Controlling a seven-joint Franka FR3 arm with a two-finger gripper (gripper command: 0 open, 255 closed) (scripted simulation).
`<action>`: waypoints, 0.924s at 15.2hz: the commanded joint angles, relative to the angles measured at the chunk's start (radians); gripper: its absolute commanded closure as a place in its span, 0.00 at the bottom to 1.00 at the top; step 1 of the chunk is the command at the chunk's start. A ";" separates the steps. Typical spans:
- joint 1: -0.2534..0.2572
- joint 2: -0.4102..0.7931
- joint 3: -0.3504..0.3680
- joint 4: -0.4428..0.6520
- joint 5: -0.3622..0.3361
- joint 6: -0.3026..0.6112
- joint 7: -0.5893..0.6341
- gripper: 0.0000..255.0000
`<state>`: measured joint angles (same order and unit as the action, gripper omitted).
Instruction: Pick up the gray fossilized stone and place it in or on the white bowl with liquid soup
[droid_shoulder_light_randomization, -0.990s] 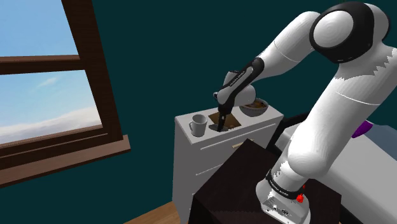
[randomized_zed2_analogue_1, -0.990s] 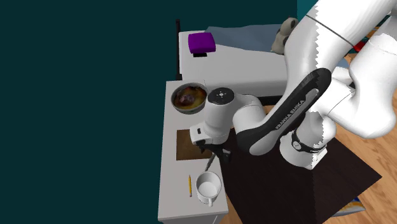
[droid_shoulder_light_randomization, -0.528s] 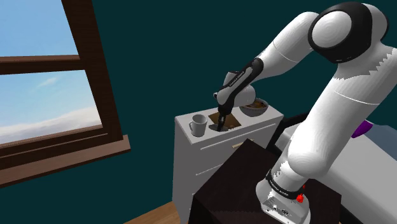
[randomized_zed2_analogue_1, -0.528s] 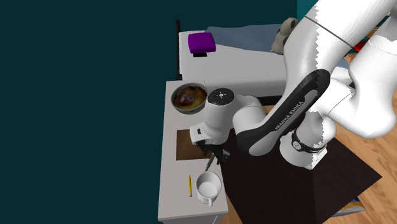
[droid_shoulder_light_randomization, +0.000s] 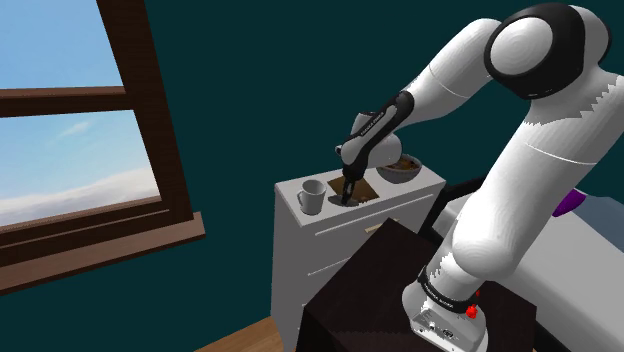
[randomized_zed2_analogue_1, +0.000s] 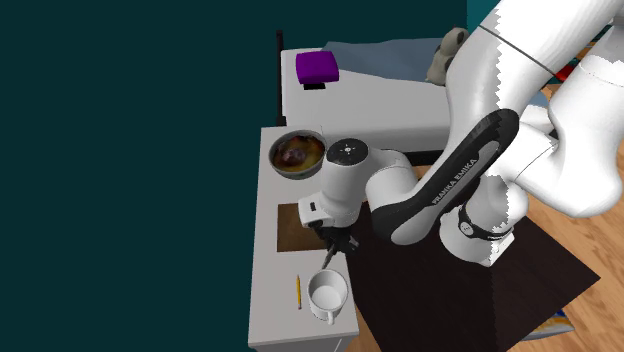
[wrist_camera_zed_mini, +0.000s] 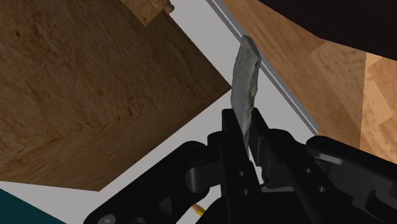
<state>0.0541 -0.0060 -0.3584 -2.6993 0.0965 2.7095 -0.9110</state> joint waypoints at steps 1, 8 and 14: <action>0.000 0.000 0.000 0.000 0.000 0.000 0.000 1.00; -0.018 -0.115 0.001 0.008 -0.095 -0.114 0.072 1.00; -0.033 -0.201 0.013 0.026 -0.141 -0.215 0.109 1.00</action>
<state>0.0242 -0.1909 -0.3478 -2.6778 -0.0368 2.5152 -0.8082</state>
